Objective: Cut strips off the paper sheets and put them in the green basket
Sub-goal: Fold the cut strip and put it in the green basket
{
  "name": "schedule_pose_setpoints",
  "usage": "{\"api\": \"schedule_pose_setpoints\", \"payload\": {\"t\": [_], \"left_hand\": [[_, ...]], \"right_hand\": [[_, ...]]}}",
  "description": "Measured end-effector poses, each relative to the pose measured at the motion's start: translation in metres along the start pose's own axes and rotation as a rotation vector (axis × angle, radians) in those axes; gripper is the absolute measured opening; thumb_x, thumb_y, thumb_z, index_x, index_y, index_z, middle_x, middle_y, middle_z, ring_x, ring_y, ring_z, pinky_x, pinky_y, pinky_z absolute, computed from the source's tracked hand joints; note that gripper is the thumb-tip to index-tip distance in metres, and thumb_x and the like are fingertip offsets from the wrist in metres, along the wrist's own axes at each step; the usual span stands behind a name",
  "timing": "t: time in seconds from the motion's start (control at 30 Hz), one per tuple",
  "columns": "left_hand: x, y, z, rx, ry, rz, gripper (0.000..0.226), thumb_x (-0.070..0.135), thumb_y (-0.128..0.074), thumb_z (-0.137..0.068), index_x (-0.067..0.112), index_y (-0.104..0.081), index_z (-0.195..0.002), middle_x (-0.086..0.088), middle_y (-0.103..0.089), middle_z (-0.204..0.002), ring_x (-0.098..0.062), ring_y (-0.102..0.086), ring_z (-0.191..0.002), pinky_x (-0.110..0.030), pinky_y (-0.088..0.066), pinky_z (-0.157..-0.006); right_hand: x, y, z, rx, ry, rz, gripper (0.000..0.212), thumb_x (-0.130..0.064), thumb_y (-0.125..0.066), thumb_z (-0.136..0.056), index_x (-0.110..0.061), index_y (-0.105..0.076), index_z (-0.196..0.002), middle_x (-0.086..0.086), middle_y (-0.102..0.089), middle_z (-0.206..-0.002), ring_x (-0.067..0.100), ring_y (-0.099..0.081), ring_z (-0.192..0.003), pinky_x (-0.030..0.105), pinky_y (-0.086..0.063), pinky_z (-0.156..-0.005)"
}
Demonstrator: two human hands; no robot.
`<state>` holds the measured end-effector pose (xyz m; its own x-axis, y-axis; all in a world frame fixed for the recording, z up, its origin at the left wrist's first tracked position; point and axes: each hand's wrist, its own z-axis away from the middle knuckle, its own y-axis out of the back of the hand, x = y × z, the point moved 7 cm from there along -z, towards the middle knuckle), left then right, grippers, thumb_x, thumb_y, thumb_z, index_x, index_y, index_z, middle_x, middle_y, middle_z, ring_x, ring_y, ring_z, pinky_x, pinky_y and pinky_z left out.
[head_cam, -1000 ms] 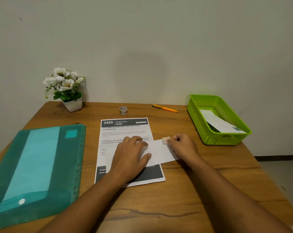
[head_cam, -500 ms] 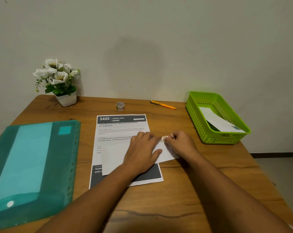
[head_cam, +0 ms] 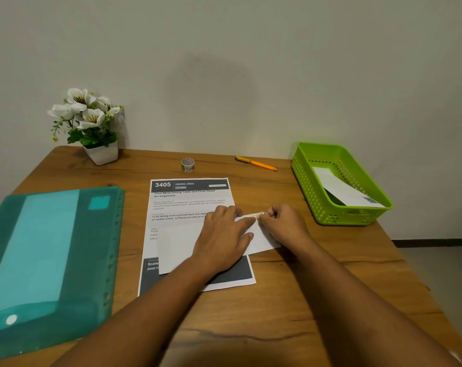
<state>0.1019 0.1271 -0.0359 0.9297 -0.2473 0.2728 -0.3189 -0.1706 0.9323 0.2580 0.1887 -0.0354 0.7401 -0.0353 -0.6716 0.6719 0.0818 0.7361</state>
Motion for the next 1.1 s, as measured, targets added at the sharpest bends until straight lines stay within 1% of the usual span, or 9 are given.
{"api": "schedule_pose_setpoints", "payload": {"t": [0.27,0.4,0.5,0.57,0.7,0.87,0.93,1.03,1.1], "left_hand": [[0.002,0.000,0.000,-0.004,-0.008,-0.039,0.044,0.049,-0.040,-0.103,0.039,-0.052,-0.145,0.001,-0.048,-0.142,-0.022,-0.040,-0.125,-0.042,-0.034,-0.100],[0.002,-0.001,0.001,-0.010,-0.009,-0.041,0.044,0.049,-0.039,-0.104,0.040,-0.050,-0.146,0.000,-0.047,-0.143,-0.022,-0.039,-0.126,-0.042,-0.033,-0.101],[0.002,-0.001,0.000,-0.010,-0.009,-0.046,0.045,0.049,-0.039,-0.104,0.040,-0.049,-0.146,0.000,-0.047,-0.144,-0.022,-0.039,-0.127,-0.042,-0.033,-0.102],[0.002,-0.001,0.001,-0.009,-0.011,-0.050,0.045,0.049,-0.038,-0.104,0.040,-0.049,-0.147,0.001,-0.047,-0.144,-0.022,-0.038,-0.127,-0.042,-0.033,-0.102],[0.002,-0.002,0.000,-0.010,-0.015,-0.053,0.044,0.049,-0.039,-0.104,0.040,-0.050,-0.146,0.000,-0.048,-0.143,-0.022,-0.039,-0.126,-0.043,-0.034,-0.101],[0.002,-0.001,-0.001,-0.012,-0.012,-0.060,0.045,0.049,-0.039,-0.104,0.040,-0.051,-0.145,0.000,-0.047,-0.143,-0.022,-0.039,-0.125,-0.043,-0.033,-0.101],[0.003,-0.001,0.000,-0.014,-0.013,-0.055,0.045,0.049,-0.039,-0.104,0.039,-0.052,-0.145,0.000,-0.048,-0.143,-0.022,-0.039,-0.125,-0.043,-0.033,-0.101],[0.003,-0.001,0.000,-0.016,-0.015,-0.060,0.046,0.049,-0.038,-0.104,0.038,-0.051,-0.146,0.000,-0.047,-0.144,-0.022,-0.038,-0.126,-0.042,-0.033,-0.102],[0.002,-0.001,0.000,-0.018,-0.015,-0.057,0.046,0.049,-0.038,-0.104,0.037,-0.051,-0.147,0.000,-0.047,-0.144,-0.022,-0.038,-0.126,-0.042,-0.032,-0.102]], "right_hand": [[0.001,0.002,0.000,-0.004,-0.008,-0.024,0.022,-0.032,-0.068,-0.095,-0.017,-0.068,-0.078,0.005,-0.070,-0.074,0.023,-0.065,-0.071,0.044,-0.058,-0.068],[0.001,0.002,-0.001,-0.007,-0.011,-0.031,0.022,-0.031,-0.068,-0.094,-0.017,-0.068,-0.078,0.005,-0.071,-0.073,0.026,-0.068,-0.073,0.045,-0.059,-0.067],[0.002,0.002,-0.001,-0.007,-0.016,-0.040,0.022,-0.030,-0.069,-0.094,-0.017,-0.067,-0.077,0.004,-0.069,-0.071,0.021,-0.064,-0.067,0.038,-0.053,-0.061],[0.002,0.002,-0.002,-0.010,-0.016,-0.038,0.022,-0.030,-0.069,-0.094,-0.016,-0.068,-0.078,0.005,-0.069,-0.072,0.019,-0.062,-0.067,0.037,-0.052,-0.061],[0.002,0.002,-0.002,-0.014,-0.017,-0.035,0.021,-0.030,-0.069,-0.094,-0.015,-0.068,-0.080,0.005,-0.070,-0.074,0.020,-0.064,-0.068,0.038,-0.054,-0.061],[0.002,0.002,-0.002,-0.010,-0.038,-0.052,0.017,-0.028,-0.071,-0.092,-0.014,-0.068,-0.082,0.007,-0.072,-0.076,0.029,-0.071,-0.076,0.047,-0.060,-0.068],[0.007,0.004,-0.003,0.026,-0.079,-0.109,0.016,-0.025,-0.076,-0.089,-0.016,-0.063,-0.086,0.007,-0.072,-0.077,0.027,-0.069,-0.071,0.044,-0.059,-0.064],[0.017,0.006,-0.004,0.078,-0.177,-0.282,0.022,-0.013,-0.074,-0.092,-0.015,-0.052,-0.094,0.012,-0.071,-0.073,0.020,-0.062,-0.051,0.036,-0.055,-0.051],[0.019,0.008,-0.003,0.112,-0.216,-0.323,0.017,-0.010,-0.070,-0.095,-0.012,-0.053,-0.098,0.014,-0.071,-0.073,0.018,-0.061,-0.049,0.032,-0.055,-0.047]]}}
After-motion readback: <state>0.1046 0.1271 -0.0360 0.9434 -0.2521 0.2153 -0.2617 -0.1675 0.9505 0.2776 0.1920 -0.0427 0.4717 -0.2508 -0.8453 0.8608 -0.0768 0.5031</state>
